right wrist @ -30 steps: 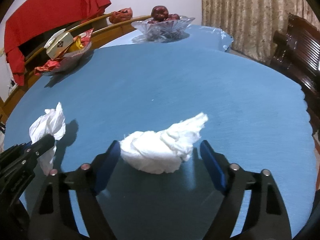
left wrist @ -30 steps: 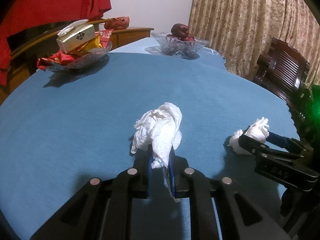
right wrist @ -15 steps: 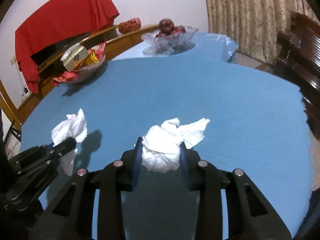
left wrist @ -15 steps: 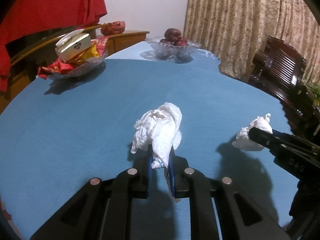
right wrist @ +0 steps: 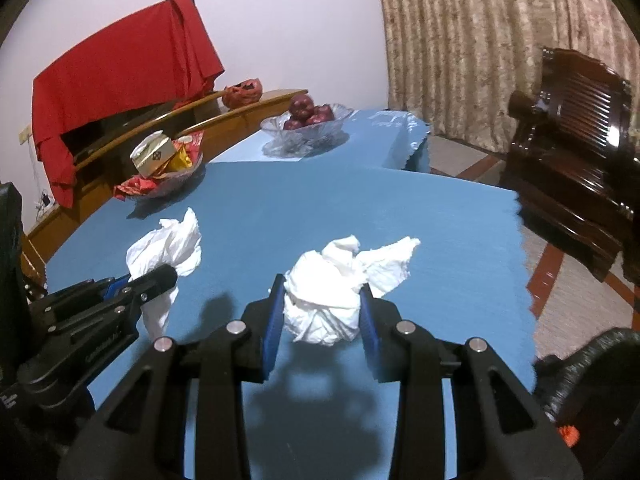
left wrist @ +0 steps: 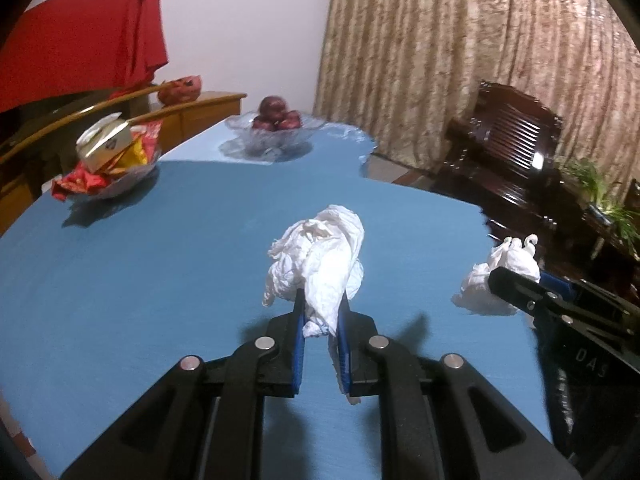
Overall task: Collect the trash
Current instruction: 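Carry both white tissues over the bin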
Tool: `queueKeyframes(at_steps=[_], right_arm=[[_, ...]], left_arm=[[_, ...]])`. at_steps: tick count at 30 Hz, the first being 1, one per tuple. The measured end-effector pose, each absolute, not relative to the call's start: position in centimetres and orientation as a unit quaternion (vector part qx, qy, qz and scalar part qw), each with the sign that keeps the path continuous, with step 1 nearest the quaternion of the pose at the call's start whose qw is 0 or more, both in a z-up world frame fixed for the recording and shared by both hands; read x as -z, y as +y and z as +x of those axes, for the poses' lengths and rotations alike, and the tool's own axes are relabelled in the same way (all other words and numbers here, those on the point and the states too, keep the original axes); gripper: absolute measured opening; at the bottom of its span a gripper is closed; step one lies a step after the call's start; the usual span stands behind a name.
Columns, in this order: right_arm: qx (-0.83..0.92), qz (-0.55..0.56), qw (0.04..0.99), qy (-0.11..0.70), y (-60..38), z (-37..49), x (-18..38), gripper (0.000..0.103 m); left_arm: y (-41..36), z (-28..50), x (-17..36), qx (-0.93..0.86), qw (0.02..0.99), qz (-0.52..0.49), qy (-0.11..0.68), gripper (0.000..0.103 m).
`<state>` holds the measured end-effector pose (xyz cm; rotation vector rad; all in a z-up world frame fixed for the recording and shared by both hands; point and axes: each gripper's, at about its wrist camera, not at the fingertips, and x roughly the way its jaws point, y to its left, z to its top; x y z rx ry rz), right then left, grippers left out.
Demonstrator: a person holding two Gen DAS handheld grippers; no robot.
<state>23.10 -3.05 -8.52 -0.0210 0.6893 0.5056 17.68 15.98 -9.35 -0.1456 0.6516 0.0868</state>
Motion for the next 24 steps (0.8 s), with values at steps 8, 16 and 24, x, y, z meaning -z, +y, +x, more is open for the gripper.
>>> queueKeyframes(at_steps=[8, 16, 24], right_arm=[[-0.215, -0.004, 0.925, 0.314, -9.1, 18.7, 6.1, 0.034], [-0.168, 0.005, 0.939, 0.3, -15.9, 14.3, 4.6, 0.034], [-0.102, 0.022, 0.951, 0.291, -23.7, 10.7, 4.3, 0.034]], left_arm=[[11.8, 15.2, 7.7, -0.006, 0.948, -0.06, 0.314, 0.014], [5.8, 13.0, 6.1, 0.047, 0.95, -0.044, 0.307, 0.014], [-1.1, 12.2, 5.4, 0.116, 0.944, -0.025, 0.307, 0.014]])
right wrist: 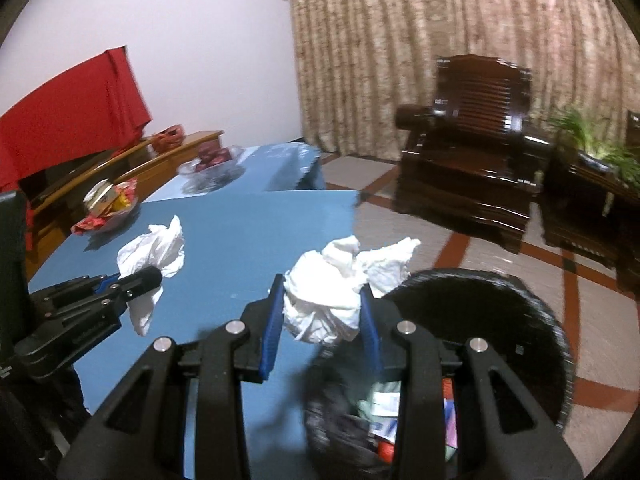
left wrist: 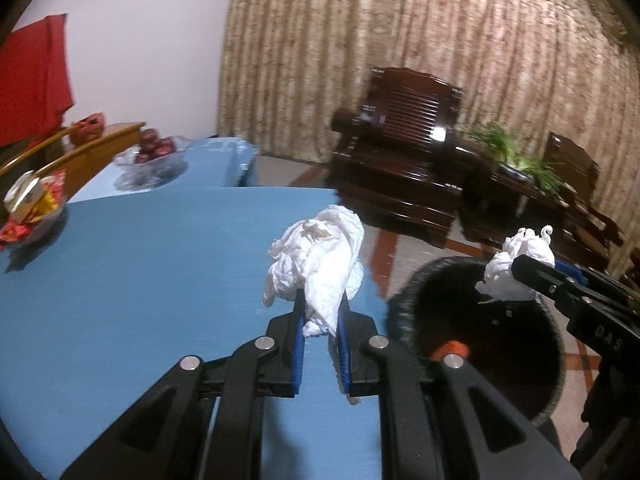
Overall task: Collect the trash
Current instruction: 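Carry both white tissues over the bin, then open both grippers to drop the tissues into the bin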
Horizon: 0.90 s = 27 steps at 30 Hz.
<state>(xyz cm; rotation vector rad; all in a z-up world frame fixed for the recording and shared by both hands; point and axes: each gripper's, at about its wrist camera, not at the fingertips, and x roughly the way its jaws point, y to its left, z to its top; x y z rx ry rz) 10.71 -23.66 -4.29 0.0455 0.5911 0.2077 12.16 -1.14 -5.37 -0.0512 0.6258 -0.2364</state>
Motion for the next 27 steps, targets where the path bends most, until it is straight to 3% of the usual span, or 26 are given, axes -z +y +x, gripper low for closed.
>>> queueKeyframes(at_steps=[17, 27], right_arm=[[0.001, 0.044, 0.955, 0.293, -34.4, 7.3, 5.8, 0.034], [0.014, 0.047, 0.953, 0.3, -36.6, 7.6, 7.0, 0.034]], left_arm=[[-14.5, 14.0, 5.6, 0.233, 0.919, 0.019, 0.317, 0.014], [-18.2, 14.9, 7.0, 0.255, 0.909, 0.034, 0.327, 0.014]])
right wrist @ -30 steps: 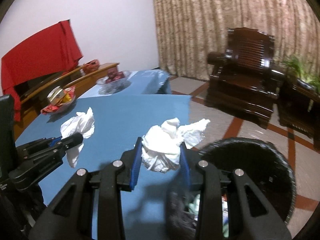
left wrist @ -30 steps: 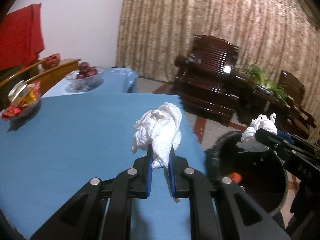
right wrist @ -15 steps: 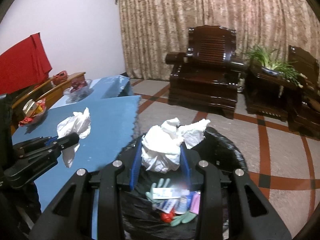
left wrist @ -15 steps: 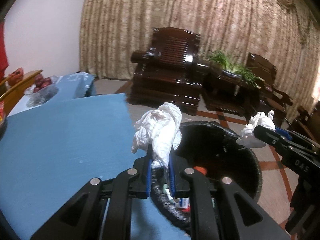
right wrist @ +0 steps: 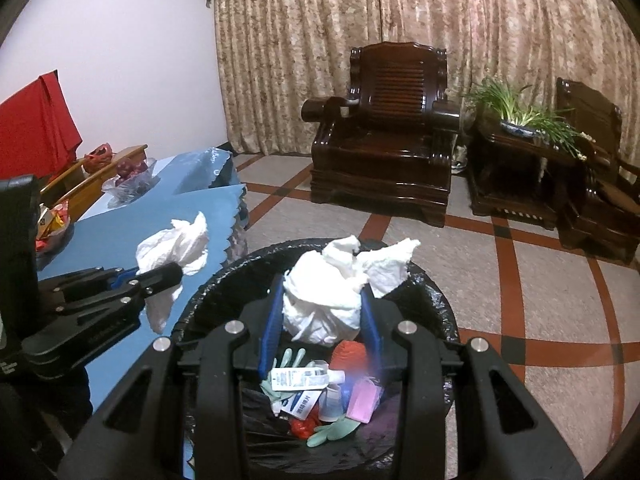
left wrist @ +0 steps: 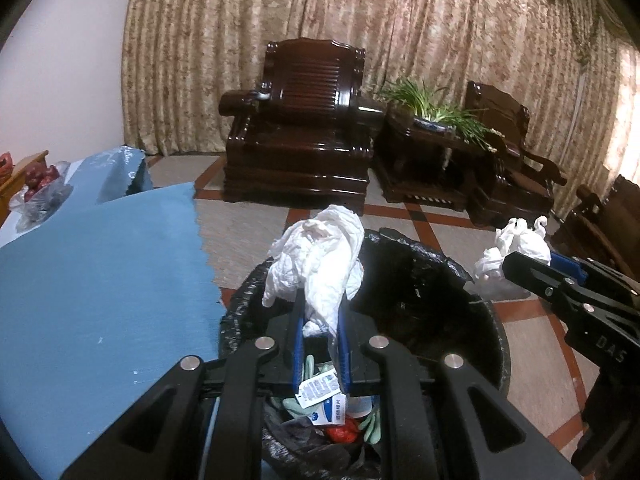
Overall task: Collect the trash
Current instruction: 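Open both grippers to drop the tissues into the bin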
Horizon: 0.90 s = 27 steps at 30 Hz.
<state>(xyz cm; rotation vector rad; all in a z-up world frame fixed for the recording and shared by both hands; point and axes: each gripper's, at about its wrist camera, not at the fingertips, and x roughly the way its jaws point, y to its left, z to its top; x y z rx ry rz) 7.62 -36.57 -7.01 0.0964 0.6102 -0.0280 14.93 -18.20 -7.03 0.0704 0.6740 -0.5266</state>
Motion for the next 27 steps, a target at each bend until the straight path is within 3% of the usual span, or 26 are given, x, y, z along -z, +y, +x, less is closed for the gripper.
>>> queueKeyframes(at_steps=[23, 27], right_arm=[[0.017, 0.046, 0.942, 0.331, -37.5, 11.2, 10.1, 0.036], [0.02, 0.043, 0.939, 0.339, -37.8, 11.7, 10.8, 0.045]], left_arm=[[-20.0, 17.8, 10.7, 0.261, 0.894, 0.04, 0.362, 0.014], [-20.1, 18.2, 10.9, 0.268, 0.889, 0.035, 0.371, 0.018]])
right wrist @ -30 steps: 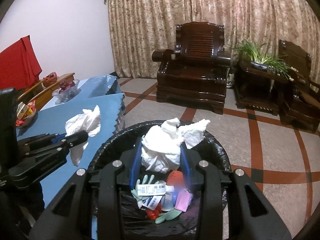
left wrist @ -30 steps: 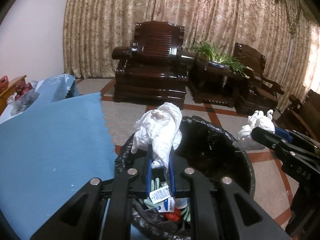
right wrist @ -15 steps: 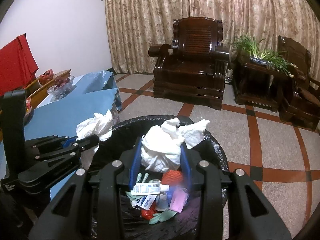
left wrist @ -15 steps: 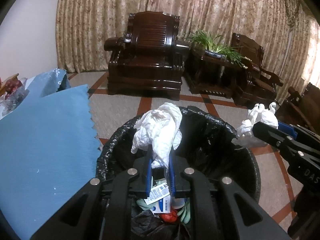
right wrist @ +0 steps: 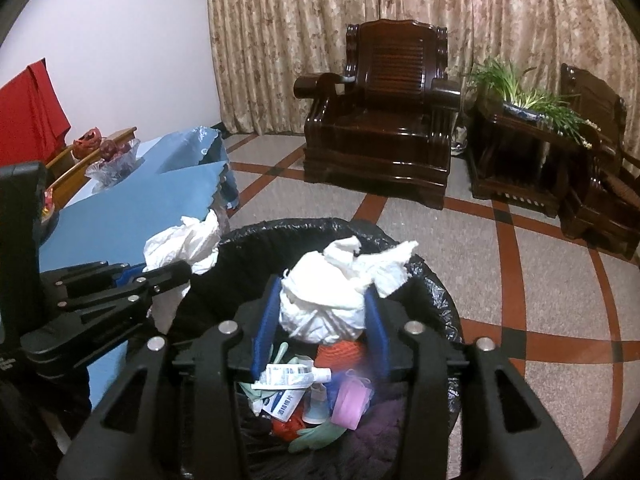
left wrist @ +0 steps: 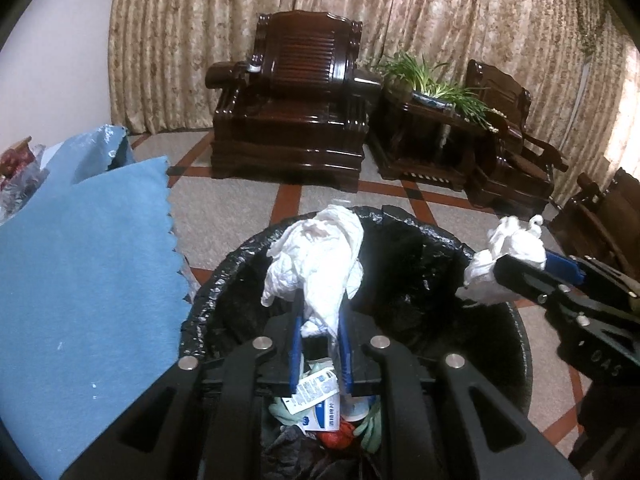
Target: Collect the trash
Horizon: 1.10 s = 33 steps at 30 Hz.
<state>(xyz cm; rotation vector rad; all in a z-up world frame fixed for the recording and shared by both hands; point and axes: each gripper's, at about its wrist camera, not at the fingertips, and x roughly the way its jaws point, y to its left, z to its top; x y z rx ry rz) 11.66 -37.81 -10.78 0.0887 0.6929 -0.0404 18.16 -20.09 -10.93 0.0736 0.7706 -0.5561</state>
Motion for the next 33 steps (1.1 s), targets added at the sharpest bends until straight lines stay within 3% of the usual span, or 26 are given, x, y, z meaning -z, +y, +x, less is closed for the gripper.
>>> queueKeyframes(at_steps=[2, 5, 7, 9, 11, 16, 20, 33], right_arm=[[0.021, 0.042, 0.937, 0.345, -38.0, 11.9, 11.1, 0.046], [0.028, 0.046, 0.934, 0.353, -38.5, 12.0, 11.7, 0.064], [0.032, 0.05, 0.934, 0.351, -38.8, 11.8, 11.8, 0.084], [0.044, 0.052, 0.936, 0.346, -39.0, 11.2, 11.7, 0.09], [0.047, 0.058, 0.935, 0.346, -39.1, 10.8, 11.6, 0.094], [0.027, 0.082, 0.937, 0.34, -38.8, 9.3, 10.1, 0.096], [0.006, 0.083, 0.94, 0.332, -37.4, 8.2, 8.0, 0.098], [-0.005, 0.081, 0.944, 0.321, -33.8, 5.1, 3.8, 0.098]], left_arm=[[-20.1, 18.4, 11.1, 0.272, 0.885, 0.031, 0.376, 0.033], [-19.9, 18.4, 11.4, 0.276, 0.881, 0.025, 0.384, 0.05], [-19.6, 18.3, 11.7, 0.275, 0.879, 0.021, 0.389, 0.06], [-19.1, 18.2, 11.7, 0.27, 0.88, 0.019, 0.39, 0.066], [-18.4, 17.9, 11.6, 0.263, 0.883, 0.021, 0.389, 0.076], [-15.6, 16.4, 10.4, 0.23, 0.895, 0.021, 0.381, 0.091], [-13.3, 15.1, 9.0, 0.201, 0.906, 0.016, 0.373, 0.097], [-8.7, 9.8, 5.3, 0.145, 0.922, 0.021, 0.358, 0.097]])
